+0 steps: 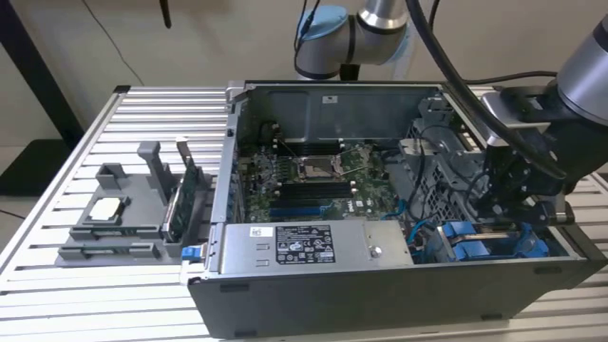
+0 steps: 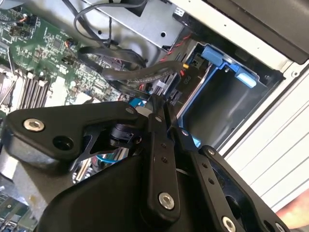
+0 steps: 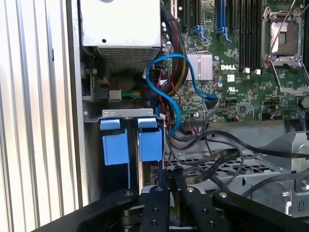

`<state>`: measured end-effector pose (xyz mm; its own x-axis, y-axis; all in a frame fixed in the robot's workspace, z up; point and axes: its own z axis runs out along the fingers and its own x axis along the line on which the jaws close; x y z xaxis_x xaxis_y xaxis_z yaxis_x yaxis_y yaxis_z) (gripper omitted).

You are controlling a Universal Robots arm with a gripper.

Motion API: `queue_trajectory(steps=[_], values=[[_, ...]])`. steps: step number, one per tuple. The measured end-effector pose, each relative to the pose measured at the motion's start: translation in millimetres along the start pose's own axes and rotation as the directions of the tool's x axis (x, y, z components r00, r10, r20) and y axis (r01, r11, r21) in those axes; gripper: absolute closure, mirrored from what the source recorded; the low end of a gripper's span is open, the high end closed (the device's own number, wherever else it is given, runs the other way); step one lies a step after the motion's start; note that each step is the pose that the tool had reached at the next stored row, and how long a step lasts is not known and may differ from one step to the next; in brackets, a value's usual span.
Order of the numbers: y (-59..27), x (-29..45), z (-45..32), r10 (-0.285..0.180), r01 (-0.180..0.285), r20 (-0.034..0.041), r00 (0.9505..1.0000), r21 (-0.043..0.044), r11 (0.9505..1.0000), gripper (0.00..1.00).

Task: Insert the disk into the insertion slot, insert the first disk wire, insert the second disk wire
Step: 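Insert the second disk wire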

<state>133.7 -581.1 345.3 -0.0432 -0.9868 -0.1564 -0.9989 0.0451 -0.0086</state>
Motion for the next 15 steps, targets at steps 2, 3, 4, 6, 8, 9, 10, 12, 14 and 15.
queue_trajectory(steps=[2, 3, 4, 6, 8, 9, 10, 12, 14, 15], values=[[-1.0, -0.1, 0.0, 0.0, 0.0, -0.0001, 1.0, 0.0, 1.0, 0.84], [-1.4, -0.1, 0.1, 0.0, 0.0, -0.0001, 1.0, 0.0, 1.0, 0.84], [-1.7, 0.0, 0.1, 0.0, 0.0, -0.0003, 1.0, 0.0, 1.0, 0.84], [-1.8, 0.6, 0.0, 0.0, 0.0, -0.0005, 1.0, 0.0001, 1.0, 0.84], [-2.0, 1.0, -0.1, 0.0, 0.0, -0.001, 1.0, 0.0001, 1.0, 0.84], [-2.0, 1.2, -0.1, 0.0, 0.0, -0.0015, 1.0, 0.0001, 1.0, 0.84], [-2.0, 1.6, -0.2, 0.0, 0.0, -0.002, 1.0, 0.0001, 1.0, 0.84], [-2.1, 2.0, -0.2, 0.0, 0.0, -0.0031, 1.0, 0.0002, 1.0, 0.84], [-2.1, 2.5, -0.3, 0.0, 0.0, -0.0058, 1.0, 0.0003, 1.0, 0.84], [-2.1, 2.7, -0.4, 0.0, 0.0, -0.0074, 1.0, 0.0003, 1.0, 0.84]])
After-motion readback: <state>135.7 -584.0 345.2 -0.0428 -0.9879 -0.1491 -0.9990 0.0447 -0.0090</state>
